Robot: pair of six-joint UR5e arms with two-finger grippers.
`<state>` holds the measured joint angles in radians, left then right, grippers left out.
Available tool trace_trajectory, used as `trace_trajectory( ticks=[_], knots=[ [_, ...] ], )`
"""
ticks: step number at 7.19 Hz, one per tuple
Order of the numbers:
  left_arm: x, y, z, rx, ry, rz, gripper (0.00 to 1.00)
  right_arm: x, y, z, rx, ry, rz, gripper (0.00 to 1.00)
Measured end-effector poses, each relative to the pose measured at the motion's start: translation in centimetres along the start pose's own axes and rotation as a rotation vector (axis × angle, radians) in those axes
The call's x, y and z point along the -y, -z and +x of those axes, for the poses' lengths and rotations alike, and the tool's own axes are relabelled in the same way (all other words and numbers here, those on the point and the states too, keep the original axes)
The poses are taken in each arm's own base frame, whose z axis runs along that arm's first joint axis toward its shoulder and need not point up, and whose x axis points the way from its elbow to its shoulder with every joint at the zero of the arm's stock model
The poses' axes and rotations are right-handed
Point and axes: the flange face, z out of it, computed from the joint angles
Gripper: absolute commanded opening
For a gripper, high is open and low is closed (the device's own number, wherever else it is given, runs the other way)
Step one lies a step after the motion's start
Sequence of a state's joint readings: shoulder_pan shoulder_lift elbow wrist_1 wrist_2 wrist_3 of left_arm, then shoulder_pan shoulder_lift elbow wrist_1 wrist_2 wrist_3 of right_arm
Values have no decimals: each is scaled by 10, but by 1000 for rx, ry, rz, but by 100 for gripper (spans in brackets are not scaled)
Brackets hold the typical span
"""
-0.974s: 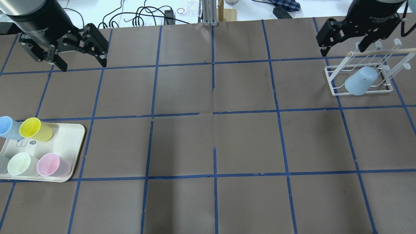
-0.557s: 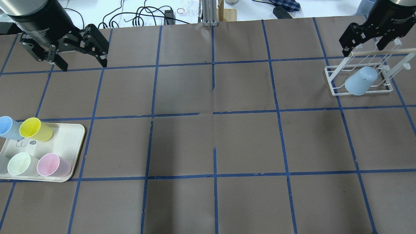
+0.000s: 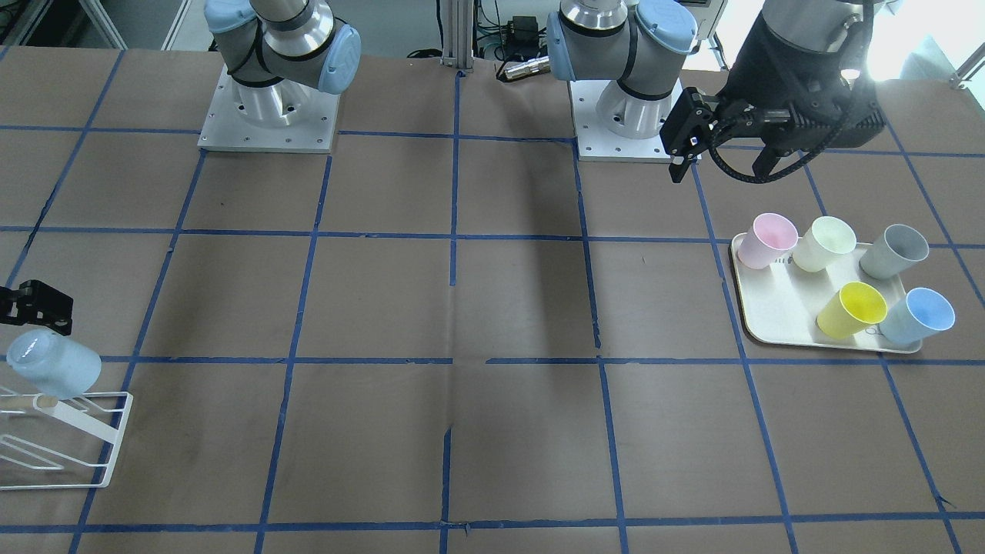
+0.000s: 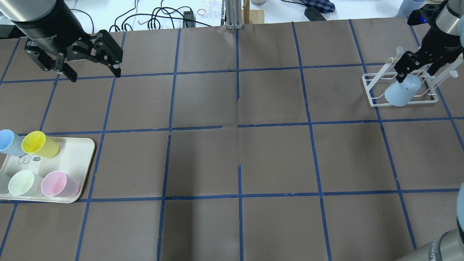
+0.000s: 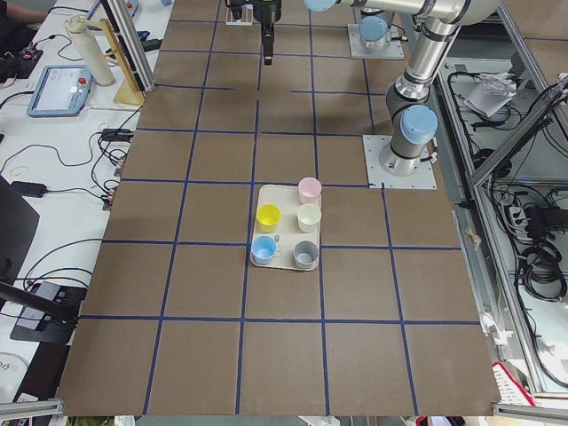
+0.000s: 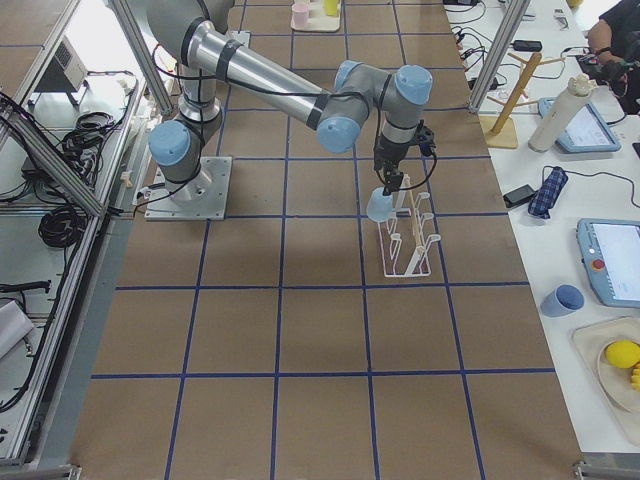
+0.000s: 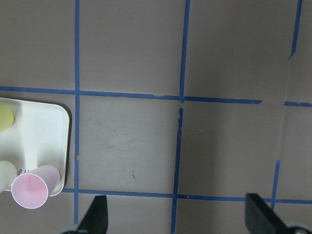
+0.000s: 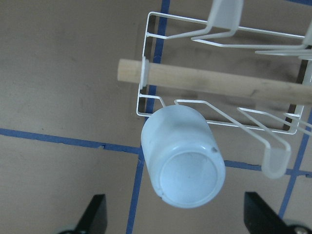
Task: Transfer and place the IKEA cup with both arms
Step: 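Move the right gripper down onto the light blue cup in the wire rack, then close the right gripper on the light blue cup and lift it from the rack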
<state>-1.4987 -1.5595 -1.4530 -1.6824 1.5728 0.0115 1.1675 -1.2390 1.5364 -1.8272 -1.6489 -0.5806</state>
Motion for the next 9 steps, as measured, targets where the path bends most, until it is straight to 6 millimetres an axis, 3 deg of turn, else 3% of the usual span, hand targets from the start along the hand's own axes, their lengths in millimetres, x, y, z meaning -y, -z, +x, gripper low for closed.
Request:
trace_trajectory(
  ticks=[4,5,6,7,9],
  knots=[
    [0,-1,-2,1,-5,9,100,13,-41,11,18,29,-29,95],
    [1,-2,-1,-1,-18,7,100,16,-50,12,23,31,-36,84],
    [1,-3,-1,-2,-25,5,100,18,-56,13,27,32,-39,60],
    [2,-4,-2,-2,-24,3,100,19,-58,13,29,33,-42,45],
    [0,-8,-2,-3,-8,-12,100,19,-57,14,27,33,-42,41]
  ],
)
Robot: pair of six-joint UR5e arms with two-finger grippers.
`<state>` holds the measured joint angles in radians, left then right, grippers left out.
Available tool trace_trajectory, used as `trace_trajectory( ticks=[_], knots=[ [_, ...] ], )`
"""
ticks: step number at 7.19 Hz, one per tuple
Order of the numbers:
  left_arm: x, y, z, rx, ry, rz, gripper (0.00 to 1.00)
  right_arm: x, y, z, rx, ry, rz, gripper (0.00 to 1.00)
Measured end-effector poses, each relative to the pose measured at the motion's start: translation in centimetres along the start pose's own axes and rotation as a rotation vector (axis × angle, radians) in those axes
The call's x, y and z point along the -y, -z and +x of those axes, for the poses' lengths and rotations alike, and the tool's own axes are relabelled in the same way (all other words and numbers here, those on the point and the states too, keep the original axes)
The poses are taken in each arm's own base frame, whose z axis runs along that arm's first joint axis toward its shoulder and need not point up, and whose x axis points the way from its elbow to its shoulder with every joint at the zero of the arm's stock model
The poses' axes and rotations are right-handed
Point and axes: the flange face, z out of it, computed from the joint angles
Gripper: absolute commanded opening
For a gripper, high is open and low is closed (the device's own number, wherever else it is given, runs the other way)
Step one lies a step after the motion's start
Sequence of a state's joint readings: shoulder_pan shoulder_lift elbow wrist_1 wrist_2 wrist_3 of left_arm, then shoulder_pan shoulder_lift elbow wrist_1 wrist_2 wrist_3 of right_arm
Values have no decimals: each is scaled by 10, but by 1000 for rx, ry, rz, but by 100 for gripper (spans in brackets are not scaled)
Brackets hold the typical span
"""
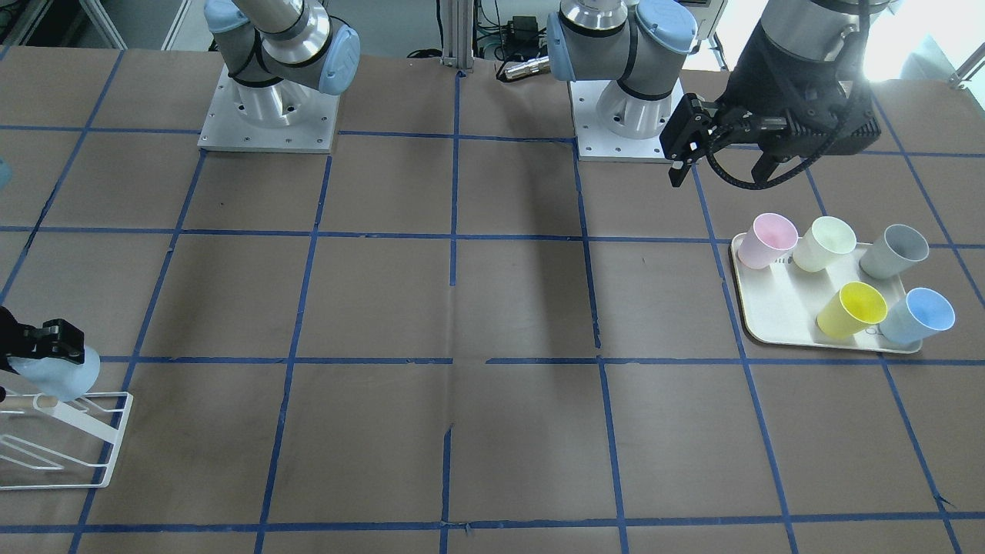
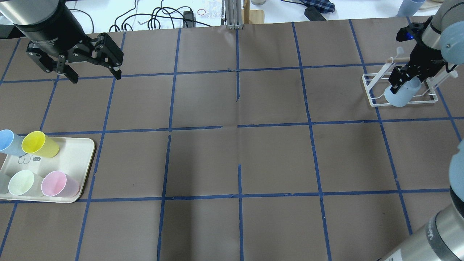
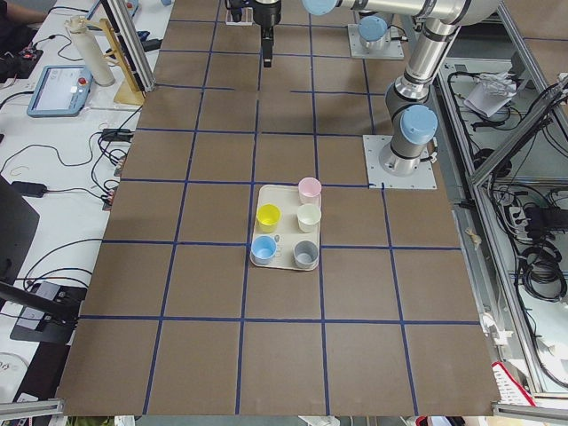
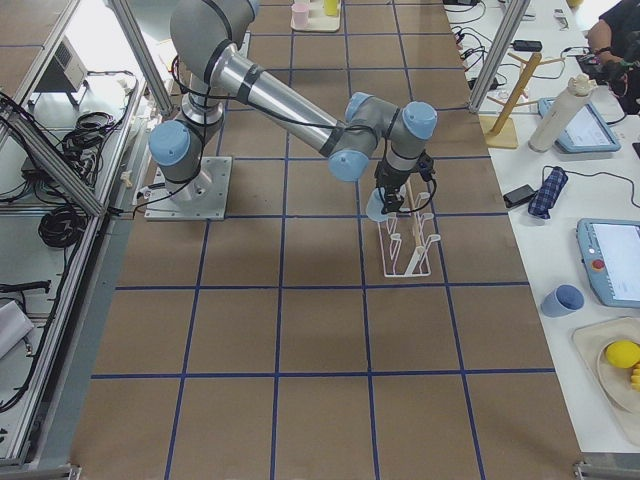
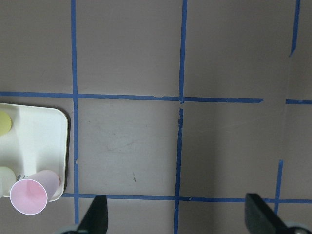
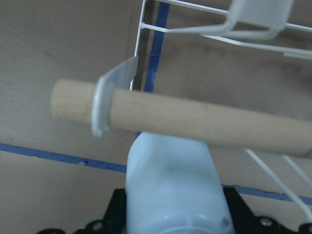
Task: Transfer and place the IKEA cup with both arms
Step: 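Close the right gripper on the light blue cup and lift it from the rack, then carry the cup toward the table center while the left gripper reaches toward it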
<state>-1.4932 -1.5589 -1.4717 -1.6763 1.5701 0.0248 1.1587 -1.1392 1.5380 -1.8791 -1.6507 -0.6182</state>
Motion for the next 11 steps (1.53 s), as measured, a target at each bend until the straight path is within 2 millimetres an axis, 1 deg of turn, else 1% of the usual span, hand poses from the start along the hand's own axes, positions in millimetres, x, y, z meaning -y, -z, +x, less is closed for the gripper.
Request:
trace_trajectory(
  ticks=[1,2,3,5,6,8,9,11],
  knots=[
    [0,-2,-1,-1,5,-4,100,0,6,1,-6,-1,8,41],
    [0,-3,-1,-1,7,-3,100,0,16,2,-15,-2,21,41],
    [0,-3,-1,-2,8,-2,100,-4,32,1,-29,-5,41,41],
    [-1,-2,-1,-4,12,0,100,-22,74,-10,-46,-14,65,41],
    [-1,-1,1,-21,15,1,100,-36,99,-20,-53,-15,75,41],
    [-7,4,6,-103,26,-6,100,-61,136,-43,-16,-7,95,41],
    [-12,7,1,-156,48,-26,100,-68,147,-57,55,-3,124,39],
    [-18,13,-25,-279,121,-55,100,-74,152,-87,289,1,165,37]
  ],
)
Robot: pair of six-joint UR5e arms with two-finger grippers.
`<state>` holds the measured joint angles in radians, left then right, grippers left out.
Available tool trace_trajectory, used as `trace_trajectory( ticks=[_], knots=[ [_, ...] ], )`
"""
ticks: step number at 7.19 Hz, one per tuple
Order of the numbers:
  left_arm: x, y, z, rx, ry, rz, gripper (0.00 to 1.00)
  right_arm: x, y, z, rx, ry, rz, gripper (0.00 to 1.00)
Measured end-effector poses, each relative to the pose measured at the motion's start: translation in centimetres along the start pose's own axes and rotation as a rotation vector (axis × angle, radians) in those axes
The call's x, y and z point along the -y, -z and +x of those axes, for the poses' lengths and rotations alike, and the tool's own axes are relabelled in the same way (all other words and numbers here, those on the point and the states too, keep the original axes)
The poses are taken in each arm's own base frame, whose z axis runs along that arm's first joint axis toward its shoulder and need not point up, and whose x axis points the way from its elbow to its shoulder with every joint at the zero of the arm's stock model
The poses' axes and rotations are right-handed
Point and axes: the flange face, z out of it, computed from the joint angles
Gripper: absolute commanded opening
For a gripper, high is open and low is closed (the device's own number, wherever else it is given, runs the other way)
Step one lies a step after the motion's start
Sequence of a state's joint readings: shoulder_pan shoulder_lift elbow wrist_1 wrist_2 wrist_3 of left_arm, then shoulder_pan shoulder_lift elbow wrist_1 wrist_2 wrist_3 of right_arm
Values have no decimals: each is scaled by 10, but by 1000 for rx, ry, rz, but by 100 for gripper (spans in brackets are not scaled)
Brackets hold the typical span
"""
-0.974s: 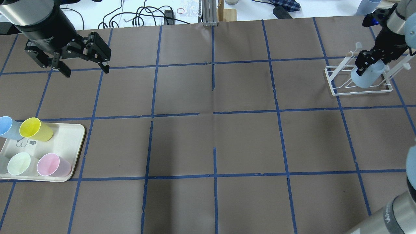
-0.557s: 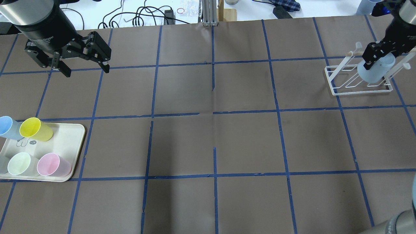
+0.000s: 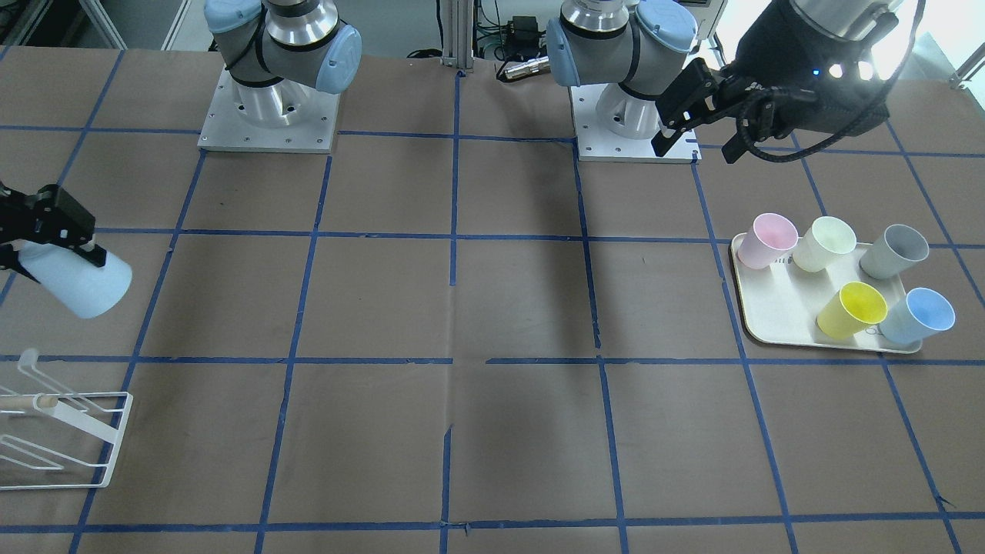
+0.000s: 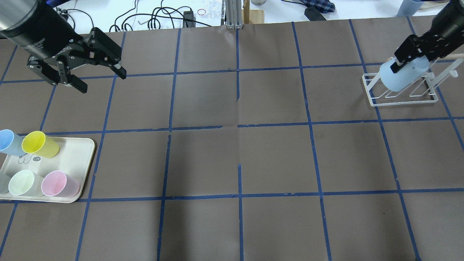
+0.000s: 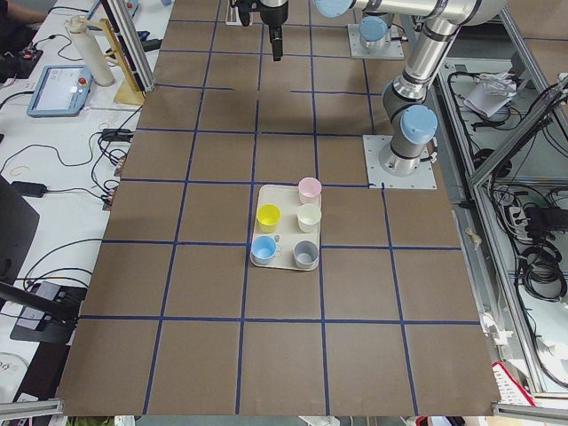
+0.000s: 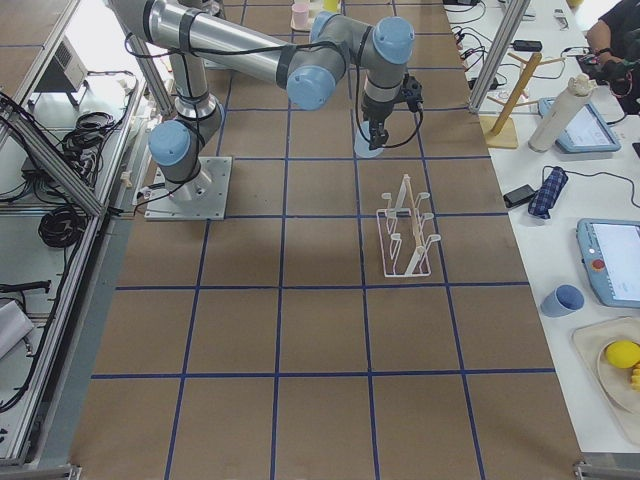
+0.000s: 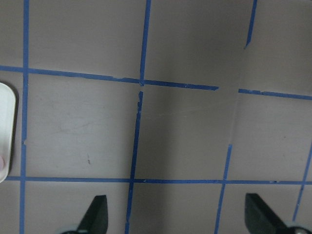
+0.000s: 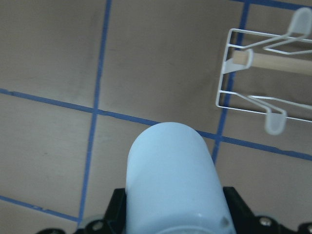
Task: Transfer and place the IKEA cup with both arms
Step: 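Carry the cup toward the table center while the left gripper reaches toward it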
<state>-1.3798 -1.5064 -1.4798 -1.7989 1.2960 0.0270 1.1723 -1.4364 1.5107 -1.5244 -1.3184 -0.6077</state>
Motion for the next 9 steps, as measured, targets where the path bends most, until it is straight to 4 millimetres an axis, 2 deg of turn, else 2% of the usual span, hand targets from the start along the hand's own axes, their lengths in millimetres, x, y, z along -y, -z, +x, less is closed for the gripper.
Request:
trace_trajectory(
  ticks=[2,3,5,6,7,9],
  knots=[
    [5,7,-27,-211,97,-20,100,-6,0,-41,273,-49,47,37],
    [12,-5,-40,-352,138,-39,100,-5,0,-63,392,-84,72,34],
    [17,-55,-43,-657,207,-95,100,5,-11,-114,646,-140,96,31],
    [15,-81,-31,-804,236,-121,100,12,-19,-138,768,-165,107,28],
    [8,-104,-11,-895,232,-150,100,18,-31,-166,873,-174,105,28],
    [-7,-139,29,-969,176,-200,100,18,-52,-223,1003,-167,65,29]
  ],
)
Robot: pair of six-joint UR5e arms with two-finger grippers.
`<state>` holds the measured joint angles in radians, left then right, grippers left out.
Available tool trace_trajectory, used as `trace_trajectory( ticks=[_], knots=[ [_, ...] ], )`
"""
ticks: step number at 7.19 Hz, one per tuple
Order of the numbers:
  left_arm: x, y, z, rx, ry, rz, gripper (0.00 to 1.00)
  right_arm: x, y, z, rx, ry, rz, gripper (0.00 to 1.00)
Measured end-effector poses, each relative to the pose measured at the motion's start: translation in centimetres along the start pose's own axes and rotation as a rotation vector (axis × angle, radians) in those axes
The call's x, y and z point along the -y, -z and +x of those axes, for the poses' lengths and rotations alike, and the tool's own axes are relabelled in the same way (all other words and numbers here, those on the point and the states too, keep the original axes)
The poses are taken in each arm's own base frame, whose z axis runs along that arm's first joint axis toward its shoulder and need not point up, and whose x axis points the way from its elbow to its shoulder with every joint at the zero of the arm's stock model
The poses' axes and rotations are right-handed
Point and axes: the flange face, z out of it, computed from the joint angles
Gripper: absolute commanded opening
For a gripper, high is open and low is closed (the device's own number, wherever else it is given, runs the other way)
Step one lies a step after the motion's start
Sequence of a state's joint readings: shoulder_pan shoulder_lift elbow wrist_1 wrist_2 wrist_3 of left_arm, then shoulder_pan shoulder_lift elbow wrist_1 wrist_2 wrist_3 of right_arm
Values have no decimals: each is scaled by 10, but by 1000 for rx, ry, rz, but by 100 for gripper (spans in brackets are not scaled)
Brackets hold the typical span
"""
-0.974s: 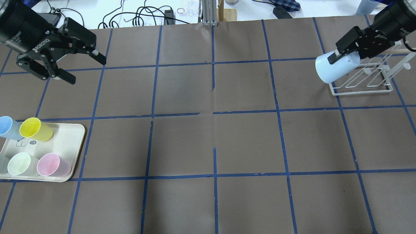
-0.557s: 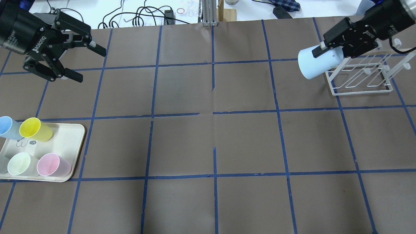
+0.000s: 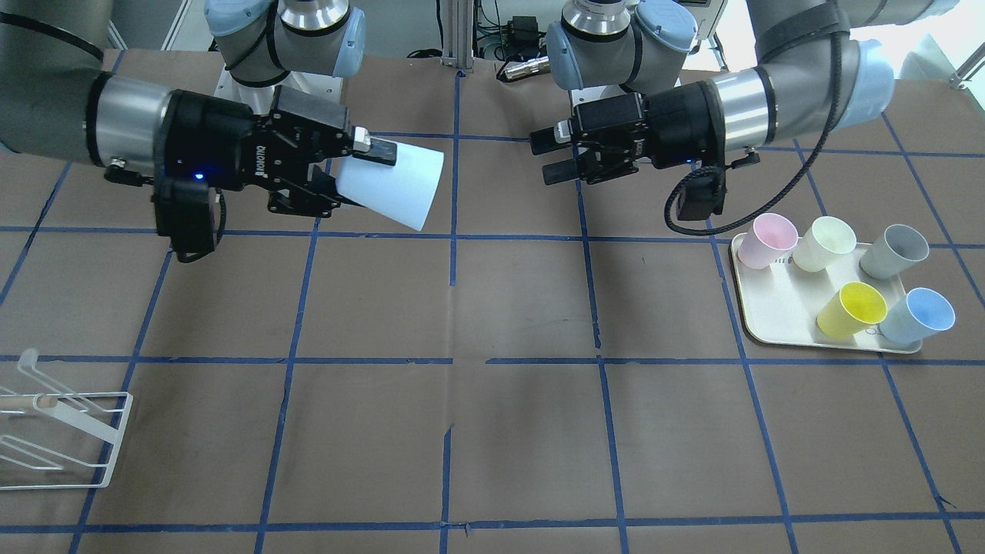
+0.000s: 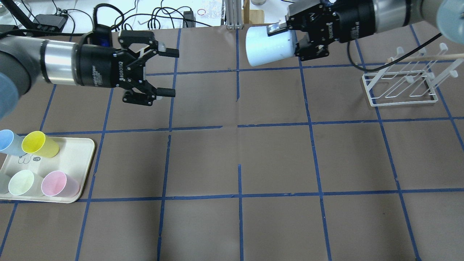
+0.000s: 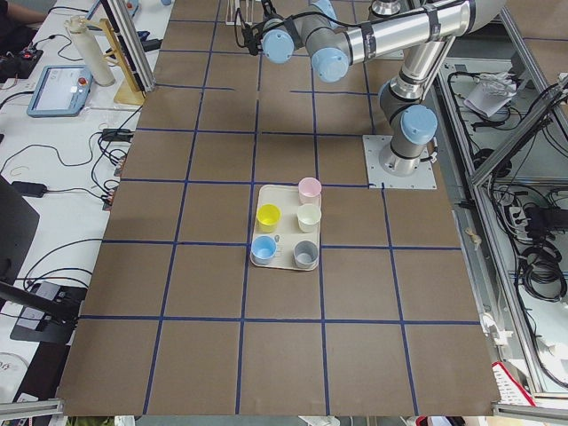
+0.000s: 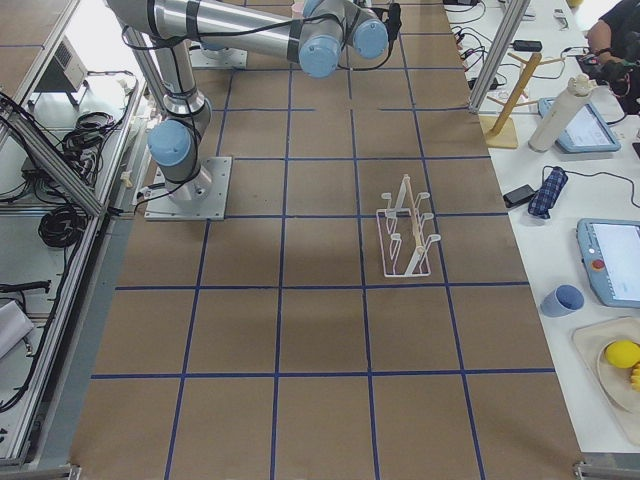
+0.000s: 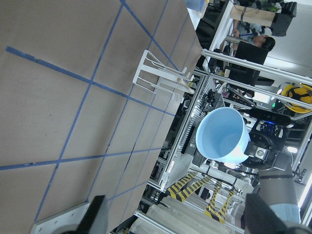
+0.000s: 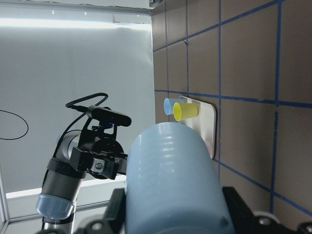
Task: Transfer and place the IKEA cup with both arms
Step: 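Carry the cup toward the table center while the left gripper reaches toward it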
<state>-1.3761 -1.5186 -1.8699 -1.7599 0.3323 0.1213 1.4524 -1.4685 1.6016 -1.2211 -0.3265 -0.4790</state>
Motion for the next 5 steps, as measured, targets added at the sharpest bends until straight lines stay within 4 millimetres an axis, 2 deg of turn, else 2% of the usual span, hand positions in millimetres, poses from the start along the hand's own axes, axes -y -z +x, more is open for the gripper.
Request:
trace_trajectory(
  ticks=[1,4,5],
  knots=[
    [2,-11,-6,-49,5,-9,100,-5,-11,-5,16,-8,-13,29],
    [12,-5,-20,-130,36,16,100,-15,-22,-14,17,-17,-32,29],
    [14,-7,-24,-174,44,19,100,-21,-32,-18,17,-13,-50,28]
  ],
)
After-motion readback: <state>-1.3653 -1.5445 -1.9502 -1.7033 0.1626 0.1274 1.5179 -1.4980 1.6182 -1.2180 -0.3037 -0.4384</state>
